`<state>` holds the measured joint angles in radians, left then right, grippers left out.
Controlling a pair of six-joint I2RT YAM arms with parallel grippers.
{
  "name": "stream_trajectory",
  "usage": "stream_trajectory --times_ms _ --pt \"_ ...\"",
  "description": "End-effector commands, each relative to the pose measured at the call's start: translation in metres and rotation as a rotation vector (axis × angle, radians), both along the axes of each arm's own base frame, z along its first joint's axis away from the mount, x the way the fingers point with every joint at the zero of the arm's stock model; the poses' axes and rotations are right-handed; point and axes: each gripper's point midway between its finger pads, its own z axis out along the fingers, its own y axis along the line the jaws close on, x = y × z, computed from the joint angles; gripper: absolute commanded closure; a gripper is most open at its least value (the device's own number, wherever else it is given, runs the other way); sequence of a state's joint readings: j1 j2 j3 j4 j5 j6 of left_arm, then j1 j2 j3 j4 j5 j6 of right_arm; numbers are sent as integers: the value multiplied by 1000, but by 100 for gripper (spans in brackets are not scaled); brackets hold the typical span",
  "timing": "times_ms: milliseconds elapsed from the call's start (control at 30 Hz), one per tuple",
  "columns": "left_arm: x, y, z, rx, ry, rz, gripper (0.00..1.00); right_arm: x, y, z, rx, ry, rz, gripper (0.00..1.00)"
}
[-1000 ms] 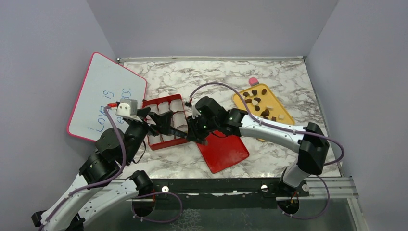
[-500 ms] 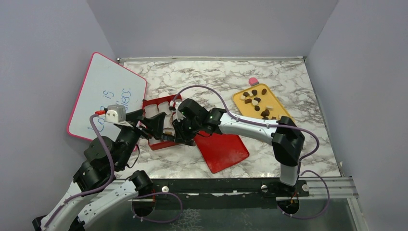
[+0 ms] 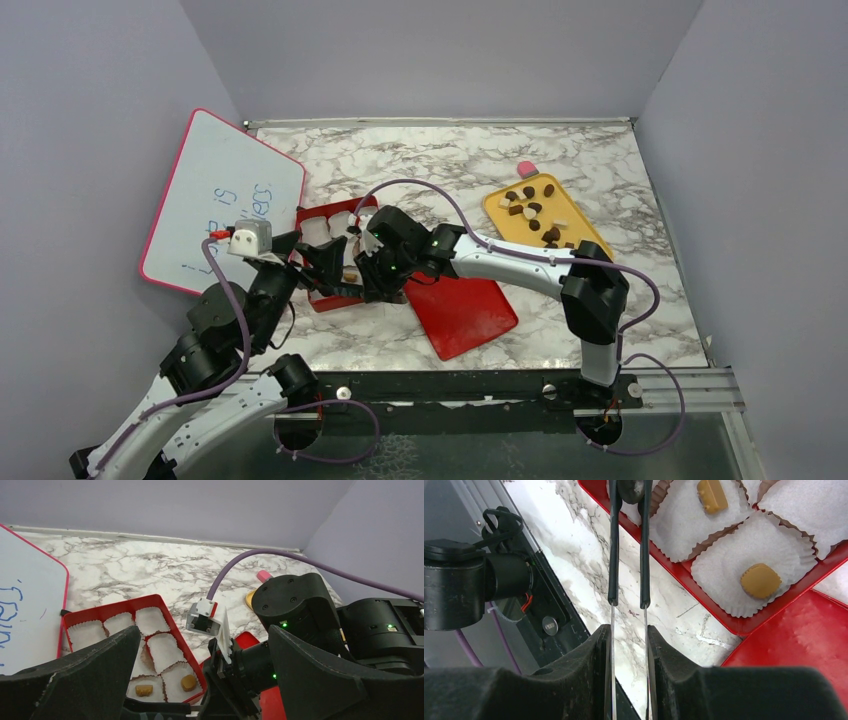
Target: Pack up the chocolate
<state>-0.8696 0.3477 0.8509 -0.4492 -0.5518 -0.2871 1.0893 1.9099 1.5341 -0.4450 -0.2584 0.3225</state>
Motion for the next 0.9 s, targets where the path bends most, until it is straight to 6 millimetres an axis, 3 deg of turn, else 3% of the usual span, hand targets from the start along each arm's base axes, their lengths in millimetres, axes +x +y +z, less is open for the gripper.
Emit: stream_trajectory --times_ms 0,267,467,867 --pt "4 10 -6 18 -1 60 1 -4 1 7 7 -11 25 66" --pt "9 16 -20 71 21 110 1 1 -7 10 -5 -31 -26 62" --pt "7 15 -12 54 9 90 1 -1 -11 24 33 -42 -45 63" --pt "5 -2 -12 119 1 0 1 4 -46 46 36 -105 -168 64"
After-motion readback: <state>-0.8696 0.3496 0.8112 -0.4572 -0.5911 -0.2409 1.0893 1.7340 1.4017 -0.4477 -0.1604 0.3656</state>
